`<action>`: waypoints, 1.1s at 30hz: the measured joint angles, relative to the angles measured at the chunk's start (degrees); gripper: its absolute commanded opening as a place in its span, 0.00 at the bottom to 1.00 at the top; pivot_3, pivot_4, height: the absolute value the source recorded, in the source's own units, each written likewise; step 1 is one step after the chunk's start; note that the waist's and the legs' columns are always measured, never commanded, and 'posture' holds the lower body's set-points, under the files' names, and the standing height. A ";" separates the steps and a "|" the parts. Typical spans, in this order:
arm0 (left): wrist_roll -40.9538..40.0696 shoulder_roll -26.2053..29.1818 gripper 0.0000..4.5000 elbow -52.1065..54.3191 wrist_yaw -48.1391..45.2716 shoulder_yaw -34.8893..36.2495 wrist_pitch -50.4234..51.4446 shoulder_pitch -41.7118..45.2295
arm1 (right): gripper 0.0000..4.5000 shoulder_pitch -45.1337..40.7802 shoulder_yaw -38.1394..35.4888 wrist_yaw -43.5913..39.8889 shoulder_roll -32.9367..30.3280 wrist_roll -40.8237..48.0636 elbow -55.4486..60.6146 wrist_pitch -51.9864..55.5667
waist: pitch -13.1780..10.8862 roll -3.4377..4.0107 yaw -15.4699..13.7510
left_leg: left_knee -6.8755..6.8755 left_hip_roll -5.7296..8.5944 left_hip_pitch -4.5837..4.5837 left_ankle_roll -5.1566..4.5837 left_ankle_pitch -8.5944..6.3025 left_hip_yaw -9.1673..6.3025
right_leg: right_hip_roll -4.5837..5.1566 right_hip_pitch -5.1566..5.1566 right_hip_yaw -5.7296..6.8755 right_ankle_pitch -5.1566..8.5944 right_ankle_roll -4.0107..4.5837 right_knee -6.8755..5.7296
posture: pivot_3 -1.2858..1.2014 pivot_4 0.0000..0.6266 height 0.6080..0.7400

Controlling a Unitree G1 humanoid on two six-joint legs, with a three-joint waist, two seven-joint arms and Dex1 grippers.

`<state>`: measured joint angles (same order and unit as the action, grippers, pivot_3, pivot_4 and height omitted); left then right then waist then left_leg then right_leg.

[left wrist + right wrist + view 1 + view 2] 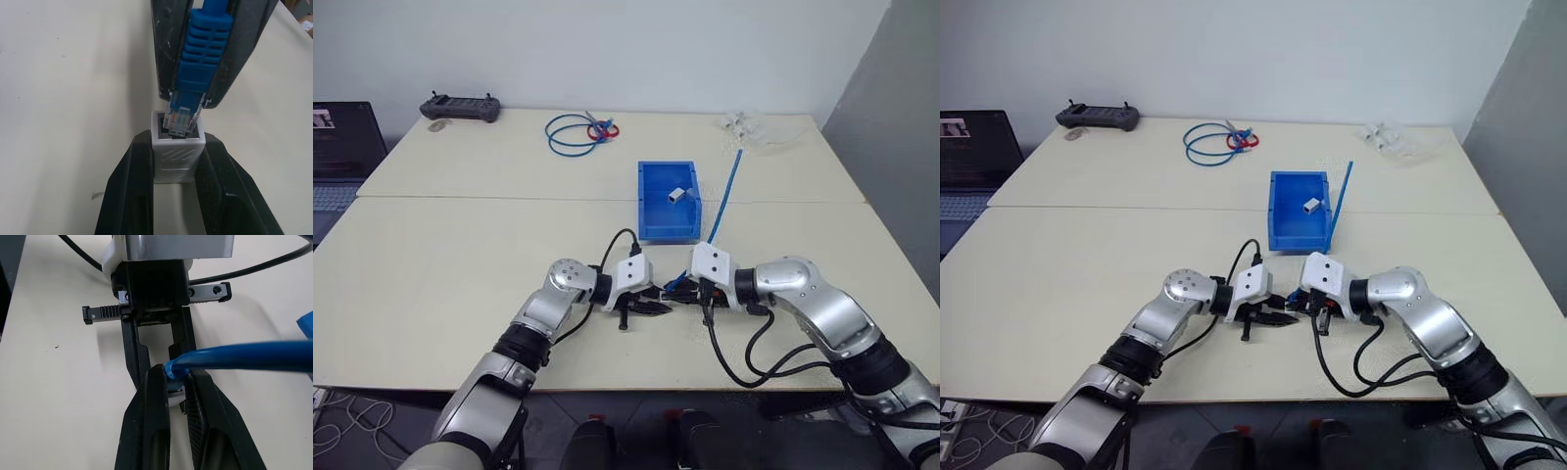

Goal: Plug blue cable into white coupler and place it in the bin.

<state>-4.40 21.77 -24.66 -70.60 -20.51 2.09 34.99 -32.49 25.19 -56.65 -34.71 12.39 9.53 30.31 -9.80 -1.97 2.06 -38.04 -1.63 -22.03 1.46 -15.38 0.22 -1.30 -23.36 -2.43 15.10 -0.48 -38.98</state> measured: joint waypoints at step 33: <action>-8.66 11.23 0.78 19.25 0.48 10.74 16.62 -9.12 | 0.04 1.43 -14.06 3.15 8.27 4.60 -4.50 13.70 | 0.32 0.38 0.99 | 0.08 -0.10 0.06 0.02 0.00 -0.05 | 0.20 0.01 -0.03 0.04 0.08 -0.07 | 0.52 0.24 1.00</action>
<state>-13.06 33.00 -5.40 -70.13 -9.77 18.71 25.87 -31.06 11.13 -53.50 -26.45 17.00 5.02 44.01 -9.48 -1.59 3.04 -37.97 -1.73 -21.97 1.48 -15.38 0.17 -1.11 -23.34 -2.45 15.13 -0.41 -39.05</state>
